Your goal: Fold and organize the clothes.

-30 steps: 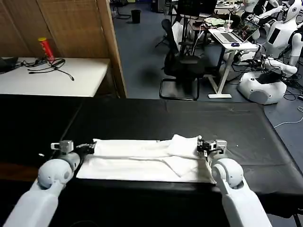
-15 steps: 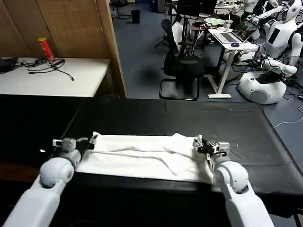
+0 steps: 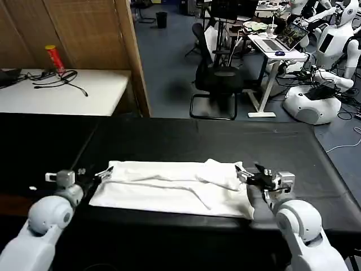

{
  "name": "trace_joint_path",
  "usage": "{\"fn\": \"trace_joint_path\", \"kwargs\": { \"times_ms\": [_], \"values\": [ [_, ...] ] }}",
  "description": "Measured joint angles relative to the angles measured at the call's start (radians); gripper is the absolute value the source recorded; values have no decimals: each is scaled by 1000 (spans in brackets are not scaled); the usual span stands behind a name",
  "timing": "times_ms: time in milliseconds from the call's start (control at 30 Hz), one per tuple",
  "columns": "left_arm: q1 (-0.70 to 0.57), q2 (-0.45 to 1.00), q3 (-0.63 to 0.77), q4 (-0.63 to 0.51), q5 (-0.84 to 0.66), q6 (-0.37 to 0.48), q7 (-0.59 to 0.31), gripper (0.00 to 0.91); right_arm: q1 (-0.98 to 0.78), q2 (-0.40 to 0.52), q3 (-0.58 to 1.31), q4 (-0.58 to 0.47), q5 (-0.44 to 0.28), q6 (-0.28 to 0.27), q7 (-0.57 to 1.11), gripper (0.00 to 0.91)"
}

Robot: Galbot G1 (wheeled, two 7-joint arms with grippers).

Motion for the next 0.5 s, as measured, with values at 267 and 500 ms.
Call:
{"fn": "trace_joint_path", "kwargs": {
  "times_ms": [267, 500],
  "values": [
    [51, -75, -15, 2, 70, -37, 22, 878, -5, -4, -6, 21, -6, 4, -1, 878],
    [77, -119, -14, 4, 122, -54, 34, 614, -1, -4, -15, 24, -29, 20, -6, 878]
  ]
}}
